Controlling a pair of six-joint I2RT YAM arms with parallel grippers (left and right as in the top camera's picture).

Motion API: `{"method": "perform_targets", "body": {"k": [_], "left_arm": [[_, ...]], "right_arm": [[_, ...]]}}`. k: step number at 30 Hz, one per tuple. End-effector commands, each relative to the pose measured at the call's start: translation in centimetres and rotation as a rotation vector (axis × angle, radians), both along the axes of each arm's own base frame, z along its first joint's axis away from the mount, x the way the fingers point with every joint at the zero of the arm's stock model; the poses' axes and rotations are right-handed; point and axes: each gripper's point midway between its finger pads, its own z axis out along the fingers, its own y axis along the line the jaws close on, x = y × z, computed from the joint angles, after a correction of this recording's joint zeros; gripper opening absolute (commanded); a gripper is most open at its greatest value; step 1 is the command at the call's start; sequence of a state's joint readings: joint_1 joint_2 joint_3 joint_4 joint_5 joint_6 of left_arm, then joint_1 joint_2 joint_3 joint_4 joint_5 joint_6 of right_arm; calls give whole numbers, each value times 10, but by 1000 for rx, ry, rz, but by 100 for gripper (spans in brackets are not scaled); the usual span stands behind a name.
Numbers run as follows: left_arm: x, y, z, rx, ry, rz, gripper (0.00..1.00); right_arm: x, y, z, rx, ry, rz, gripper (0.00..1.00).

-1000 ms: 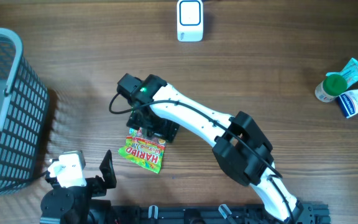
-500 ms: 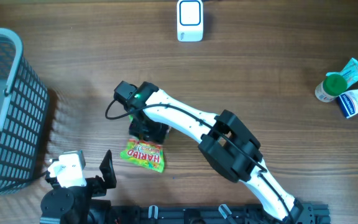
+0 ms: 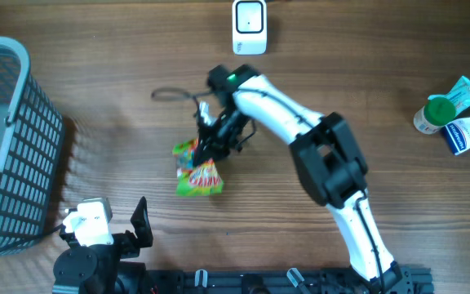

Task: Scan the item barcode
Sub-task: 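Reach the right gripper to the Haribo gummy bag and grasp it, then lift the gummy bag and hold its barcode over the scanner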

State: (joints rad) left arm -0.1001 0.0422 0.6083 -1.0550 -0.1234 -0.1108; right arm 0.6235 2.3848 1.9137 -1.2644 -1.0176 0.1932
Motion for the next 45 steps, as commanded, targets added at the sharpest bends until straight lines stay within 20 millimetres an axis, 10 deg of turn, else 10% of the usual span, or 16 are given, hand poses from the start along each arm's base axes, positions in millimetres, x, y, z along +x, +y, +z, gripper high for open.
{"method": "perform_targets", "body": {"k": [1,5,25,45], "left_arm": [[0,0,0,1,-4,2,100],[0,0,0,1,-4,1,100],[0,0,0,1,-4,1,100],[0,0,0,1,-4,2,100]], "right_arm": [[32,1,52,566,-168,21,4],[62,-5,61,776,-426,52,5],[91,51,148,1674,-1790,626,4],[90,44,187,1790,-2250,826,5]]}}
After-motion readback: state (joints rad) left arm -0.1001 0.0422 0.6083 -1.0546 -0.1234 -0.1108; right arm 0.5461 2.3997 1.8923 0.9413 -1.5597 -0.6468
